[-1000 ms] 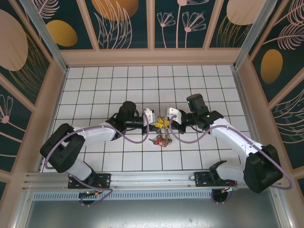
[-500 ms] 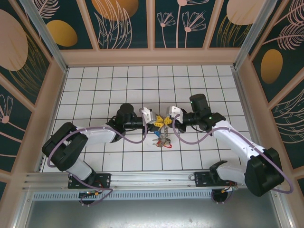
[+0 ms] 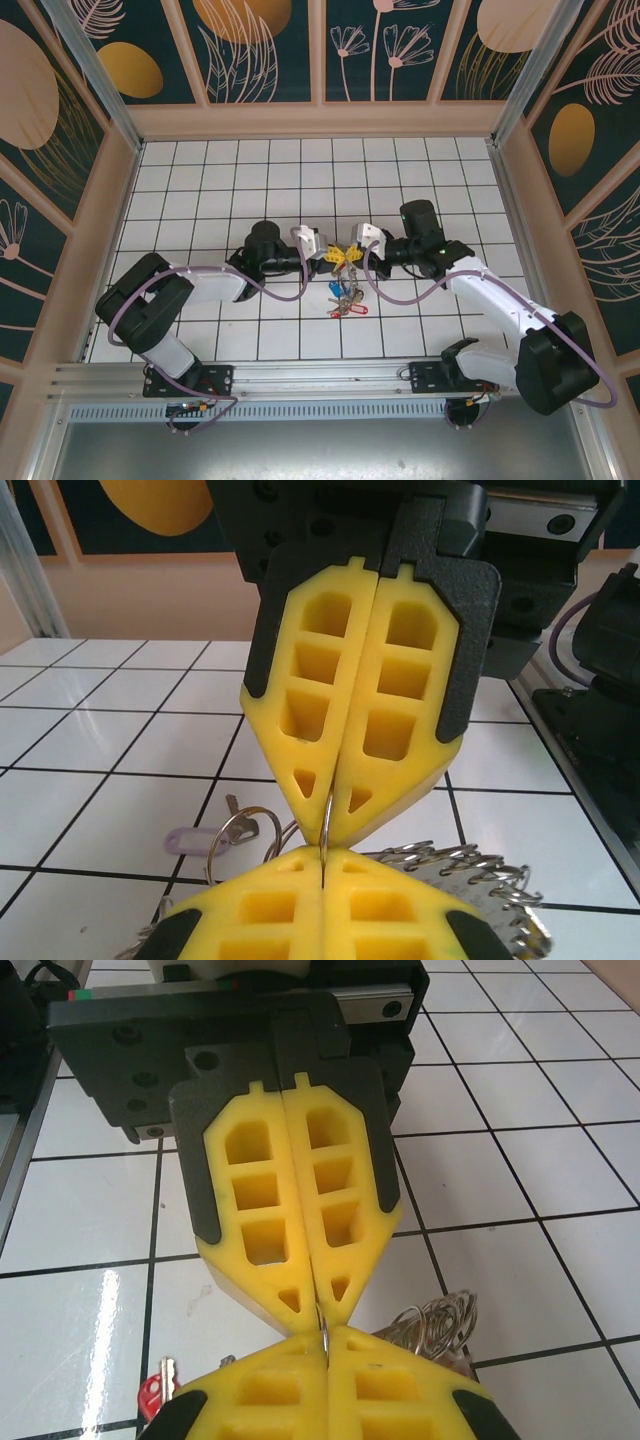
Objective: Put the keys on the keyring
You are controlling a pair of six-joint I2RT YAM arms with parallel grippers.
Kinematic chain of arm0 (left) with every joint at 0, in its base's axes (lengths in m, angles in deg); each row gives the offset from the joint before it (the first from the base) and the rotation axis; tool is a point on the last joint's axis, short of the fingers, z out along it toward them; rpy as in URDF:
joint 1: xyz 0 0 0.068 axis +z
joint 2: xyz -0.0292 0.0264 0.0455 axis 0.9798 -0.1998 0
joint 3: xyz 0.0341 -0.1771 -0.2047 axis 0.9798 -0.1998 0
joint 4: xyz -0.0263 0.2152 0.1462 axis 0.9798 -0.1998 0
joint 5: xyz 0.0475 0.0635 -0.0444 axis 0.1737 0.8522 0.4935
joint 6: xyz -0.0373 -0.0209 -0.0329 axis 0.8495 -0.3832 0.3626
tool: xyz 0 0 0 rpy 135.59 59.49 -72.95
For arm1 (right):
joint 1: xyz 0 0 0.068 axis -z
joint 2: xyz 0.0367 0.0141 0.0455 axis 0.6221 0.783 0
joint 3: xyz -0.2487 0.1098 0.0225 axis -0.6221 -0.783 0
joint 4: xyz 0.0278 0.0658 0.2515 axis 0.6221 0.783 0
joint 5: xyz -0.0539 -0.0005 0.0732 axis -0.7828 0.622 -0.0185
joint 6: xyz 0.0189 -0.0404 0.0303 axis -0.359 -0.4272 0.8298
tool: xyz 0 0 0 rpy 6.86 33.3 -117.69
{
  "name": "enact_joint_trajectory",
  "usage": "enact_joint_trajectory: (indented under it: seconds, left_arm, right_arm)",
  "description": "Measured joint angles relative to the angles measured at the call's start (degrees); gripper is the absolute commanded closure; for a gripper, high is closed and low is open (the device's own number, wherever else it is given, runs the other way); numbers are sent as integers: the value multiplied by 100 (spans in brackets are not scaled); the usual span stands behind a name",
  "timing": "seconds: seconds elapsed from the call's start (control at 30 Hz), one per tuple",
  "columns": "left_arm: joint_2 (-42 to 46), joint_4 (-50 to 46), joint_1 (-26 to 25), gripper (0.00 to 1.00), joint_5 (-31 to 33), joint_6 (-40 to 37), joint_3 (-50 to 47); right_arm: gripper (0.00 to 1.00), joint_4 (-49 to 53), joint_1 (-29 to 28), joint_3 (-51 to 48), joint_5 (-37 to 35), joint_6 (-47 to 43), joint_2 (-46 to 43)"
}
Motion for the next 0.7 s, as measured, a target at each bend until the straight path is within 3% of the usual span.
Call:
enact_joint_trajectory:
  seconds: [0.1,0.2,0.4,0.57,0.7]
  left_arm:
    - [4,83,-48,100,127,31,-57]
    - [57,72,-142,100,256,24,-98]
    - [177,87,-177,100,391,22,-160]
    - [177,83,-177,100,367,17,-186]
    - [177,83,-177,100,354,4,-186]
  right_arm:
    - [77,35,13,2,-50,-26,-4]
    - [72,114,116,2,-79,-131,-142]
    - [72,127,278,-17,-17,-162,-634]
    - [78,282,278,-17,26,-304,-590]
    - [75,487,275,-17,96,-413,-472]
